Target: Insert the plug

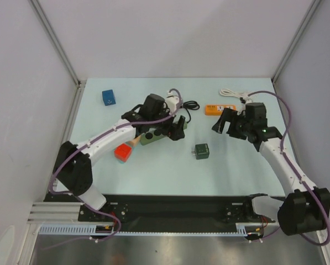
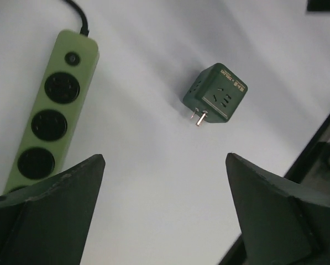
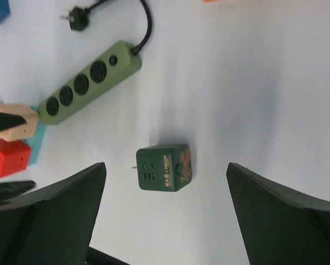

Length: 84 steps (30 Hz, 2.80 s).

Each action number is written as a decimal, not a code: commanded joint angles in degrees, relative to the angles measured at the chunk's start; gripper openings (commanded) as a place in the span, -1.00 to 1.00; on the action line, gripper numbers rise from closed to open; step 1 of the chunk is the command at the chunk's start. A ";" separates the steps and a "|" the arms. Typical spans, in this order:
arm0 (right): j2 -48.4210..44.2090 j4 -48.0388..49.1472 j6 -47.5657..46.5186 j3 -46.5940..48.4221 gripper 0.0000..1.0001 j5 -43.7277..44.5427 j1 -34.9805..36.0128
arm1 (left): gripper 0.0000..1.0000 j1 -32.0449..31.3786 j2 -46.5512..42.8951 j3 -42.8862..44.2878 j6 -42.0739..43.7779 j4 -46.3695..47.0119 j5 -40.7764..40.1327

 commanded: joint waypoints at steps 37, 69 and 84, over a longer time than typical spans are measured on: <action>-14.06 13.07 6.27 -9.39 0.97 -22.60 -25.33 | 0.88 -16.42 29.08 20.26 28.74 -2.04 -5.63; -4.41 14.60 -10.03 0.25 0.99 -46.23 -14.63 | -0.99 -4.56 5.88 15.42 18.45 -7.13 22.57; -3.26 2.63 -27.91 11.94 0.99 -55.30 0.42 | -0.99 -1.13 -1.85 13.32 15.46 -6.79 40.52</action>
